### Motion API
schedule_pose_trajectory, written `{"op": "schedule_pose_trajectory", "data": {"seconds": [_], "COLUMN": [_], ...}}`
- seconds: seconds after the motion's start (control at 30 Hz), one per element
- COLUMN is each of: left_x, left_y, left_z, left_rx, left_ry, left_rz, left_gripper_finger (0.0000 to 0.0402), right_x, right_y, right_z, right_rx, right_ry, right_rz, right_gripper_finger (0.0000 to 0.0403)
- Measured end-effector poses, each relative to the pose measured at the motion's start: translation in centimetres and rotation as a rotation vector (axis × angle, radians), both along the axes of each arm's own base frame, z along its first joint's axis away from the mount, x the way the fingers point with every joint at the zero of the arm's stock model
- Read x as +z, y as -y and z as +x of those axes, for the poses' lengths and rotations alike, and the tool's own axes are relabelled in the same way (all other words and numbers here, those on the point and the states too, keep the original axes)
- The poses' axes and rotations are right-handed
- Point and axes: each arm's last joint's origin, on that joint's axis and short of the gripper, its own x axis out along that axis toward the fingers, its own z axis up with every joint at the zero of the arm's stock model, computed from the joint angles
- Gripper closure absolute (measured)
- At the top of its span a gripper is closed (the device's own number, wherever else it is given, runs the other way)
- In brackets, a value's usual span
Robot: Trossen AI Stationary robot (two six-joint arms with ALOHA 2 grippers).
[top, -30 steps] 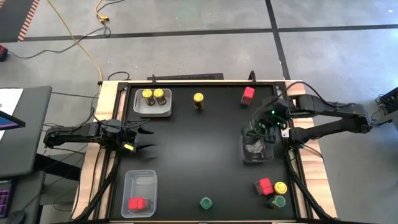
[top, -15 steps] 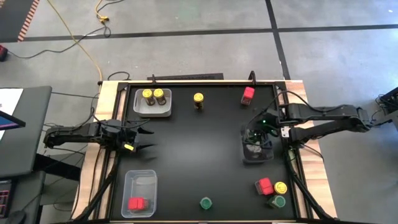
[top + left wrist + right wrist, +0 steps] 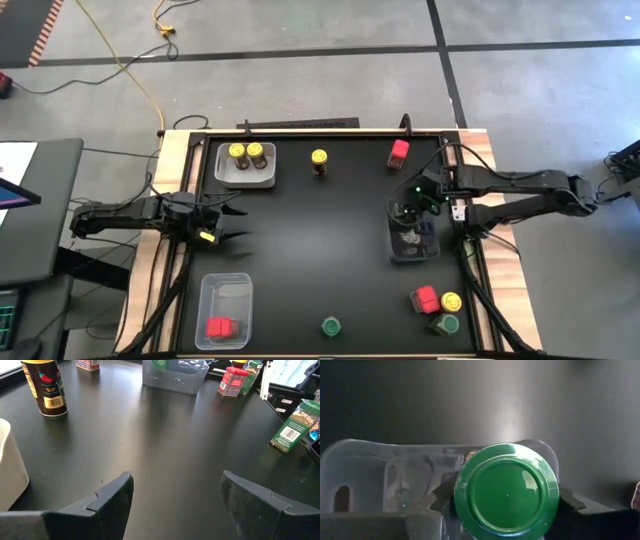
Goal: Sort spices by type
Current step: Put the top green seasoning bottle into the black bin
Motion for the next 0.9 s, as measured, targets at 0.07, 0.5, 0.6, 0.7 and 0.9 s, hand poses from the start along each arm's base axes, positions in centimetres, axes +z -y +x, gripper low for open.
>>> {"op": "schedule_pose_trajectory", "data": {"seconds": [0.07,0.5,0.6,0.7,0.9], "left_x": [0.0,0.0,0.0,0.0,0.0], "left_y": [0.0,0.0,0.0,0.0,0.0], "left_z": [0.0,0.0,0.0,0.0,0.0], "left_rx": [0.0,0.0,0.0,0.0,0.0], "left_ry": [0.0,0.0,0.0,0.0,0.0], "left_rz": [0.0,0.0,0.0,0.0,0.0], "left_gripper_finger": [0.0116,0.0116,0.0116,0.0116,0.0116], "right_x": [-0.2,-1.9,-2.1,-2.2,-2.1], "right_y": [0.1,0.5,0.5,0.5,0.6], "right_z": [0.1,1.4,1.6,1.6,1.9], "right_rx": [-0.004,-0.009,-0.009,-0.009,-0.019], "right_ry": [-0.01,-0.118,-0.129,-0.129,-0.1], "right_rz": [0.002,0.023,0.026,0.026,0.015], "right_gripper_finger": [0.0183,0.0183,0.0183,0.0183,0.0183]}}
